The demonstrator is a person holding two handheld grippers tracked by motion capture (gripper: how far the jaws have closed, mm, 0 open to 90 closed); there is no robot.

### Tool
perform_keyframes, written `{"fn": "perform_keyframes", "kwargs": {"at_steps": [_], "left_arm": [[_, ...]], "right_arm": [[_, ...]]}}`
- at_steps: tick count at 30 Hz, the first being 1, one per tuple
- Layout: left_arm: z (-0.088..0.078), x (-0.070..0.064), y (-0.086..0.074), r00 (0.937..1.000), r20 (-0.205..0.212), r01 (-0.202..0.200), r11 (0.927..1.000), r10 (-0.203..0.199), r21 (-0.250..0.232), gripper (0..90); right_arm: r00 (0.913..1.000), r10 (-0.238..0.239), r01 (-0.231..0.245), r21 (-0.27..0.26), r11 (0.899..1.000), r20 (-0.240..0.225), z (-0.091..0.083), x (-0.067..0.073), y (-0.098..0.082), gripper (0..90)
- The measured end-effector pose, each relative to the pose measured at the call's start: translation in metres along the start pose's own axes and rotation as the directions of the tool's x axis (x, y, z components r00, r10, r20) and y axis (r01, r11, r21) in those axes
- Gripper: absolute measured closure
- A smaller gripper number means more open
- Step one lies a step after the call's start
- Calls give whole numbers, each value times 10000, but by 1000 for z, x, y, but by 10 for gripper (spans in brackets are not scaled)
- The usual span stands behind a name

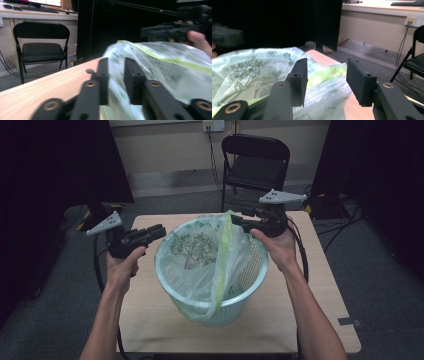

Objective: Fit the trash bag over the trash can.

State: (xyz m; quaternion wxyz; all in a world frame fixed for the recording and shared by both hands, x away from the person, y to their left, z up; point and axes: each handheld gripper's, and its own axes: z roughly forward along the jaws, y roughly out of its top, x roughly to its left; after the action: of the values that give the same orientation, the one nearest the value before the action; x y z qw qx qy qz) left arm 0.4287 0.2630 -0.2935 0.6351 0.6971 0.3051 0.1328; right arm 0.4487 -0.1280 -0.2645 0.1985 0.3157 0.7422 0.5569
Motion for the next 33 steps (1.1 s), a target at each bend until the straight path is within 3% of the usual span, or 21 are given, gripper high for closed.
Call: {"fn": "perform_keyframes", "kwargs": {"at_steps": [2,4,5,7,11,14,17,19,21,28,33], "left_arm": [[15,6,-1,9998,173,108,9998,-110,154,704],[24,9,-4,9998,142,153,9991,-159,387,766],[24,8,-5,9994,214,260,9991,-267,350,801],[17,2,-6,10000,-66,5,9995,-3,329,806],[2,-4,-10,9998,-191,-60,9994,67,346,806],[-1,-4,-12,9999,-152,32,9997,-28,254,805],[-1,-4,-12,9999,-150,-1,9998,4,194,804],[-1,-5,-13,9999,-163,-42,9998,45,188,804],[-2,-6,-13,9999,-134,-7,9999,10,169,804],[-2,-8,-14,9993,-353,-110,9998,115,137,805],[0,-10,-14,9996,-262,-130,9998,133,141,816]], "right_arm": [[10000,-2,2,153,9999,-15,2,-1,1,521],[10000,-29,32,400,9992,-78,5,-2,2,518],[10000,-66,69,510,9987,-74,7,-2,2,514],[9996,-212,229,1062,9941,-174,13,-4,1,510],[9988,-413,447,1408,9890,-267,17,-4,2,525],[9957,-869,916,2120,9730,-316,23,-1,4,529],[9916,-1290,1268,2222,9667,-46,24,0,5,676],[9876,-1545,1460,1980,9693,284,23,0,5,781],[9904,-1377,1343,1525,9791,122,21,-2,4,899],[9984,-530,523,326,9981,202,5,-8,-1,900],[9989,227,-223,-98,9997,408,-14,-25,-17,900]]}}
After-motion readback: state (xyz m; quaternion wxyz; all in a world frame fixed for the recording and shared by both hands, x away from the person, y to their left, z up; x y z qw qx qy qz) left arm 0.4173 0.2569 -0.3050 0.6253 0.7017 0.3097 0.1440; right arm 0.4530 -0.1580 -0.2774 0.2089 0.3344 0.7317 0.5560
